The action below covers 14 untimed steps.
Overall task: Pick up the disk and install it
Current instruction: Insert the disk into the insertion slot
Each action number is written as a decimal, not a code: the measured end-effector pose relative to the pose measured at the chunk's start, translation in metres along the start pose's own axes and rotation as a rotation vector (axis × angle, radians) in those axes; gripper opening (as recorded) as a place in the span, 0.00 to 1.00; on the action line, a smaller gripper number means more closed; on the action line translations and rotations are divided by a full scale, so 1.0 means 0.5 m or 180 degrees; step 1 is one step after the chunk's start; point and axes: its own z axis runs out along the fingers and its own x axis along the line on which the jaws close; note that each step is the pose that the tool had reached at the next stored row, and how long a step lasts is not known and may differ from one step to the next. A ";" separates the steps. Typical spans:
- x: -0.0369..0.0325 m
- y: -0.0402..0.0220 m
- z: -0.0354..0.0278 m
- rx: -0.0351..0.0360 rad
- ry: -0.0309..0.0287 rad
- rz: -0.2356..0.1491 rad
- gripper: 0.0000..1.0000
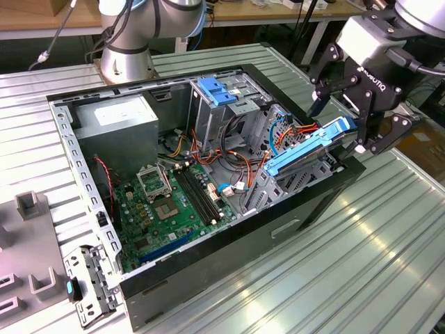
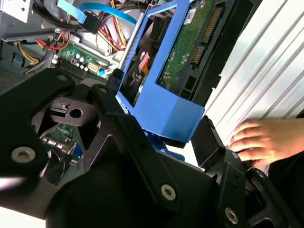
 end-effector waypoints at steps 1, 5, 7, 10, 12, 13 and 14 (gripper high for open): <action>0.000 -0.007 0.001 -0.0061 0.0004 0.0006 0.84; -0.004 -0.041 0.008 -0.0322 0.0023 0.0033 0.84; -0.007 -0.059 0.010 -0.0444 0.0032 0.0045 0.84; -0.010 -0.080 0.014 -0.0584 0.0042 0.0059 0.84; -0.010 -0.083 0.016 -0.0637 0.0046 0.0069 0.84; -0.010 -0.083 0.018 -0.0674 0.0049 0.0080 0.84; -0.010 -0.083 0.018 -0.0675 0.0049 0.0080 0.84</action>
